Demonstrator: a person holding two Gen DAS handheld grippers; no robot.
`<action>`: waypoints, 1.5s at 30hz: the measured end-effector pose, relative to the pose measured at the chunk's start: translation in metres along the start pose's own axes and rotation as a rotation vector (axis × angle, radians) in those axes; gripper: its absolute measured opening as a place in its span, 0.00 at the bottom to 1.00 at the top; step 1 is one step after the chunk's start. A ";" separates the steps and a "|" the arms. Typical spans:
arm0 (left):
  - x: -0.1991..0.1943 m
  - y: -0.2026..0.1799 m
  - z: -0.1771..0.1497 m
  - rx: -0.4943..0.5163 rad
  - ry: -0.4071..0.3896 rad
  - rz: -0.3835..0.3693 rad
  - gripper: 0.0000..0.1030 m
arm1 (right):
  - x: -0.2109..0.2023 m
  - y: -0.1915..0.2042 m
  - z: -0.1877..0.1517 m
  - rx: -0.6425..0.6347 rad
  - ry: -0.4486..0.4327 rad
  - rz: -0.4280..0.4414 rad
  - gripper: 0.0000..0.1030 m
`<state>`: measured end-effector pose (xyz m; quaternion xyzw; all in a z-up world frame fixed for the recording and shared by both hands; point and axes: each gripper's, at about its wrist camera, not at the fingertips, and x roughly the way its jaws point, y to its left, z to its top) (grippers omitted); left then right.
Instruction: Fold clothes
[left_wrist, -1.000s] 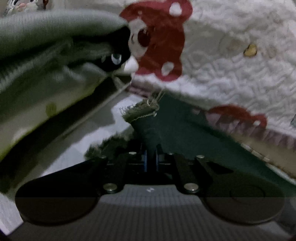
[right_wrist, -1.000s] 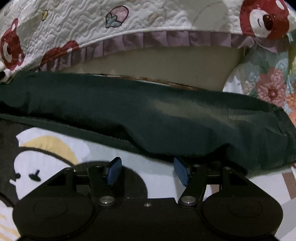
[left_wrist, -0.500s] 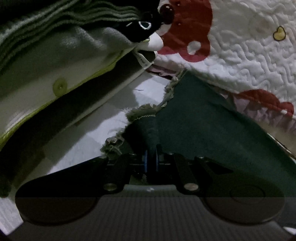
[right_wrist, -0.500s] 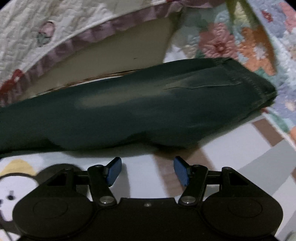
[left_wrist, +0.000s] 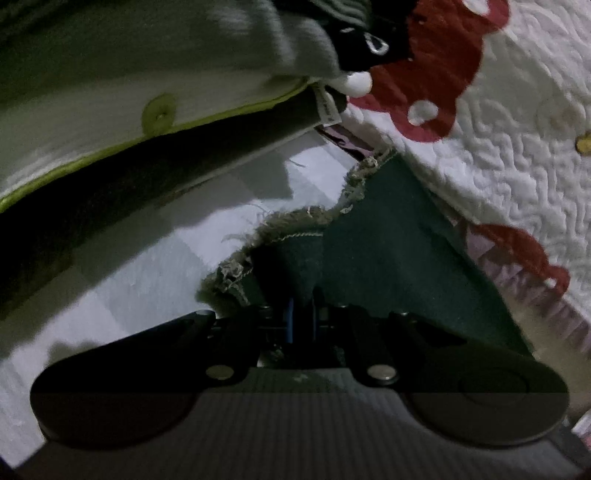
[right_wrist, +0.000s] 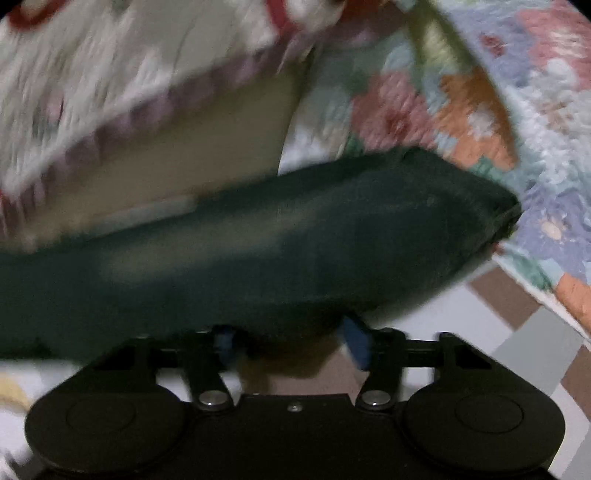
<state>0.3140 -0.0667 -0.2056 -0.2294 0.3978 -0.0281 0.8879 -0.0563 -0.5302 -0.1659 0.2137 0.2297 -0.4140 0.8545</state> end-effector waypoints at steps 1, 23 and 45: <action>0.000 -0.002 -0.001 0.019 -0.005 0.006 0.09 | 0.000 -0.012 0.003 0.091 -0.005 0.014 0.49; -0.028 -0.012 0.014 0.166 -0.108 0.298 0.41 | -0.047 -0.128 -0.009 0.503 -0.026 -0.146 0.56; -0.045 -0.350 -0.203 0.918 0.307 -0.569 0.50 | 0.085 -0.234 0.066 0.811 0.049 0.150 0.60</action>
